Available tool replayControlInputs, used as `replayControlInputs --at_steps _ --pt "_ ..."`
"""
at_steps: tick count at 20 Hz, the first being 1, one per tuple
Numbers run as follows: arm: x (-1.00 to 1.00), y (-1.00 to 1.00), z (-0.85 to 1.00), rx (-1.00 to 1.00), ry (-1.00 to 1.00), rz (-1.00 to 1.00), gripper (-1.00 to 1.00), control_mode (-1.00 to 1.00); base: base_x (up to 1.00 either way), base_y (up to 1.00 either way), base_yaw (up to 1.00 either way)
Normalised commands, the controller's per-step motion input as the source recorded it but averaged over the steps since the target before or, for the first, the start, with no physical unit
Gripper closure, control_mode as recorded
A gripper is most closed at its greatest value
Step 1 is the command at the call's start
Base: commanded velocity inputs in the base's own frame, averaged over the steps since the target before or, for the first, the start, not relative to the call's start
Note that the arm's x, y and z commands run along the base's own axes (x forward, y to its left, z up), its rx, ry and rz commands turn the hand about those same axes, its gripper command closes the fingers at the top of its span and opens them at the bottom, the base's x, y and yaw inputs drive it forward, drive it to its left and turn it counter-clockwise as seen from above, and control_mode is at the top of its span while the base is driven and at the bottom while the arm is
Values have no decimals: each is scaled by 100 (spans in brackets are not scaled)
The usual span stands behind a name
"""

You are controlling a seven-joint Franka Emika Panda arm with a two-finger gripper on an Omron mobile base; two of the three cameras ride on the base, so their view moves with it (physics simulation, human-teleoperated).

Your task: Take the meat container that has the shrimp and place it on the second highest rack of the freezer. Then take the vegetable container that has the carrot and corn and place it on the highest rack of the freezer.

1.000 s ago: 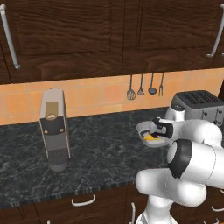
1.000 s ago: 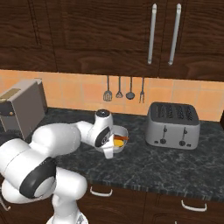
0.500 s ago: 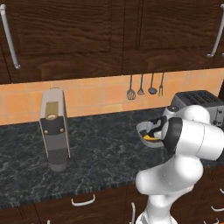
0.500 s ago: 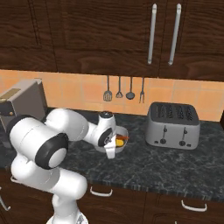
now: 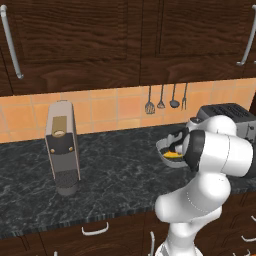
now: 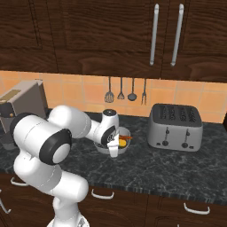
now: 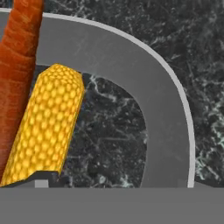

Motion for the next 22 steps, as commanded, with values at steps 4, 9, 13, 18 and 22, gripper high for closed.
replayControlInputs --at_steps 4,9,13,18,22 --pt "0 0 0 0 0 0 100 -100 0 0 0" --pt "0 0 0 0 0 0 100 -100 0 0 0" --pt "-14 -1 0 0 -7 -2 100 -100 0 0 0" --pt "-51 -12 52 0 -16 -4 100 -100 0 0 0" --pt "-47 0 72 0 -5 -1 100 -100 0 0 0"
